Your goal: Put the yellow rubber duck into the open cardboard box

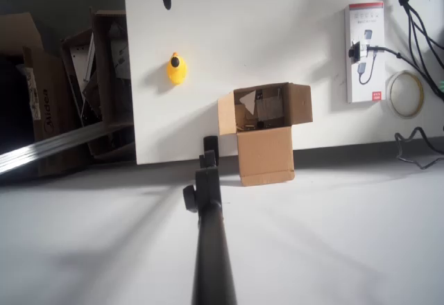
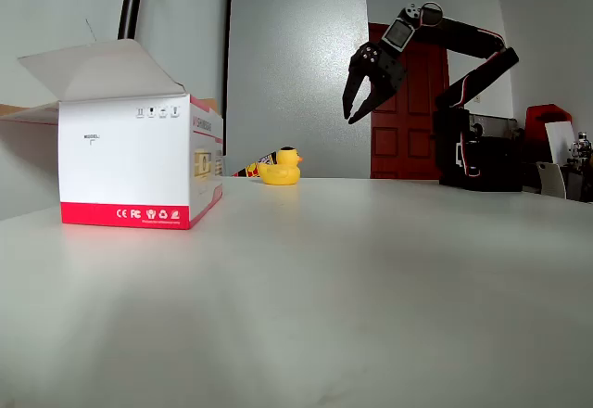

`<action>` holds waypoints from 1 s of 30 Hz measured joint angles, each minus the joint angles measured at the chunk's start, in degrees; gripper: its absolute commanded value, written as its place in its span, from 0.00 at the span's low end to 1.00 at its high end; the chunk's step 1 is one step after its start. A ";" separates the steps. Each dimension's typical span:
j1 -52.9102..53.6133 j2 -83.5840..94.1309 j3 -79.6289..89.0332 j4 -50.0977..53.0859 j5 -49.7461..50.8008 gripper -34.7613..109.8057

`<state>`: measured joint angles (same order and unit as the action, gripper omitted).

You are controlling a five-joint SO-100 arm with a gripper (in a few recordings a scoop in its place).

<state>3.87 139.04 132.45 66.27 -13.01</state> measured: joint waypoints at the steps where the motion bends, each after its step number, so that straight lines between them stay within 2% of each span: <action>1: 0.44 -2.20 -0.26 -0.97 -0.70 0.27; 9: -0.26 -18.11 -4.31 -6.94 -2.20 0.34; 17: -1.23 -23.20 -5.89 -12.92 -2.99 0.41; 30: -2.81 -32.34 -11.60 -15.73 -2.81 0.44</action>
<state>1.05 106.70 120.85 50.54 -15.82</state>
